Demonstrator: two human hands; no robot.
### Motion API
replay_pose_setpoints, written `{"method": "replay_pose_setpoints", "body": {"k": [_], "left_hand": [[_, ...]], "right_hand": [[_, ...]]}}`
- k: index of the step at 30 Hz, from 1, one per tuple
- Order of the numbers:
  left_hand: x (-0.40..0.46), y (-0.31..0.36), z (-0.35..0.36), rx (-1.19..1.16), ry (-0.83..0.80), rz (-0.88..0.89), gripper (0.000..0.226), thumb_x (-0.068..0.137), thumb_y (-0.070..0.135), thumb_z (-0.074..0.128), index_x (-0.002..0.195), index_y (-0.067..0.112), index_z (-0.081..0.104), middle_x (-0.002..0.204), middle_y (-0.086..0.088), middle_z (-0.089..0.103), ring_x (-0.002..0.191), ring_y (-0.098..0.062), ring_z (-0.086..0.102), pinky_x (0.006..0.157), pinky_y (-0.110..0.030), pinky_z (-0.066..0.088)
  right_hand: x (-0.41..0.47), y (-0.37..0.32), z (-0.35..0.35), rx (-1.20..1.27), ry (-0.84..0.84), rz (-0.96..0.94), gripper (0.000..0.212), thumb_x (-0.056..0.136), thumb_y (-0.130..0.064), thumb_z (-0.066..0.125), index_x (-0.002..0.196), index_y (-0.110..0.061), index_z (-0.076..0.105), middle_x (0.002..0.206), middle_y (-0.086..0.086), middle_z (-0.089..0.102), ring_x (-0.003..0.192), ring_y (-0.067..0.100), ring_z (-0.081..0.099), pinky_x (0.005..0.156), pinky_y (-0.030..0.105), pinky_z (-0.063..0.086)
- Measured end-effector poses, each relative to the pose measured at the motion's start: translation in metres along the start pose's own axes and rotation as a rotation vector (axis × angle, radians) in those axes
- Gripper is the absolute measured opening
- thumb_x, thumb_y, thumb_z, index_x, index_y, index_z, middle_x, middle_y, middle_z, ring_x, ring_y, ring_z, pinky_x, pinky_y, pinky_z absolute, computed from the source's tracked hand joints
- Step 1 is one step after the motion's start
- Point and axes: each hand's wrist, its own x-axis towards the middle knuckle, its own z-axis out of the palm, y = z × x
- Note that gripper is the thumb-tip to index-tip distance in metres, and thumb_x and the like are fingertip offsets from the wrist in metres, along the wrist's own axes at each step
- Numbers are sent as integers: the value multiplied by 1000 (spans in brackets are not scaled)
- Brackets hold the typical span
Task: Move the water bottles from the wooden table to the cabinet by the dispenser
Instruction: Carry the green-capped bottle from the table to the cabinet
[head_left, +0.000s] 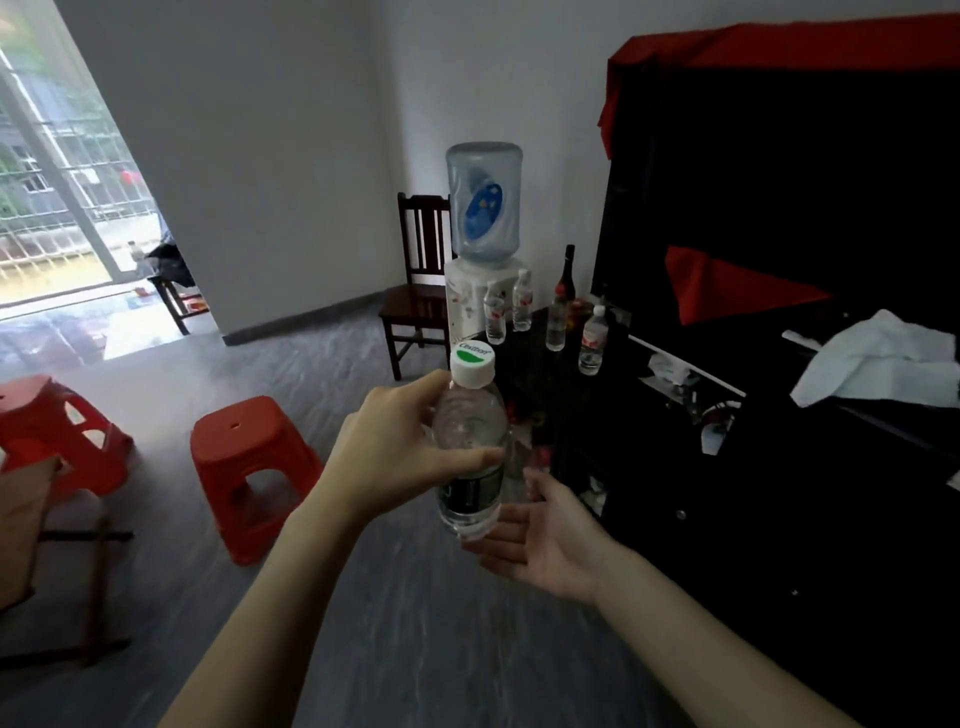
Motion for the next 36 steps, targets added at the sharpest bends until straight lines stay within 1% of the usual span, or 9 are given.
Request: {"method": "replay_pose_setpoints", "body": {"k": [4, 10, 16, 20, 25, 27, 31, 33, 36], "left_hand": [[52, -22, 7, 19, -3, -42, 64, 61, 75, 70, 109, 32, 68, 94, 20, 74, 85, -1, 69, 76, -42, 60], [126, -68, 22, 55, -23, -76, 67, 61, 79, 67, 113, 37, 66, 95, 21, 73, 87, 1, 68, 77, -40, 59], [215, -123, 29, 115, -82, -43, 66, 59, 82, 66, 111, 41, 63, 91, 23, 71, 84, 8, 65, 72, -29, 57], [282, -170, 24, 130, -102, -24, 63, 59, 82, 67, 113, 49, 57, 89, 27, 69, 83, 9, 64, 71, -27, 57], [377, -214, 32, 168, -153, 44, 69, 58, 82, 64, 117, 46, 56, 99, 20, 72, 92, -3, 68, 78, -37, 59], [409, -226, 40, 162, -182, 77, 63, 58, 82, 64, 112, 52, 51, 98, 22, 71, 93, -5, 68, 76, -35, 57], [463, -246, 62, 145, -238, 106, 51, 56, 84, 61, 91, 55, 37, 85, 21, 65, 88, -7, 66, 70, -36, 55], [489, -258, 76, 128, -269, 102, 52, 56, 83, 61, 90, 48, 43, 85, 19, 66, 86, -6, 65, 70, -38, 56], [530, -279, 103, 109, -312, 109, 65, 57, 81, 62, 109, 43, 60, 94, 18, 71, 90, -7, 67, 75, -40, 57]], "right_hand": [[50, -40, -3, -3, -21, 42, 74, 97, -56, 34, 123, 8, 59, 111, 27, 70, 93, 34, 70, 74, 37, 52], [125, -88, -8, 11, -39, 71, 73, 95, -57, 37, 122, 6, 59, 111, 27, 71, 97, 35, 70, 73, 37, 52], [212, -142, 3, 31, -10, 82, 70, 95, -57, 37, 119, 5, 61, 113, 25, 70, 106, 37, 67, 84, 40, 50], [274, -189, 18, 70, 13, 78, 69, 96, -58, 37, 118, 3, 61, 112, 23, 72, 101, 36, 70, 80, 40, 49], [342, -246, 29, 134, 75, 36, 68, 94, -57, 40, 115, 3, 64, 111, 23, 72, 101, 36, 68, 84, 40, 49], [362, -265, 25, 170, 119, 29, 69, 94, -58, 39, 115, 2, 64, 110, 22, 73, 103, 35, 67, 89, 41, 46], [400, -296, 5, 233, 166, 40, 71, 95, -59, 39, 119, 4, 62, 112, 24, 71, 106, 35, 67, 81, 40, 51], [422, -310, -6, 277, 205, 43, 72, 95, -60, 39, 118, 5, 62, 109, 24, 72, 103, 35, 68, 79, 40, 52], [460, -326, -26, 352, 249, 52, 73, 95, -61, 38, 118, 5, 62, 107, 24, 73, 101, 36, 69, 80, 41, 52]]}}
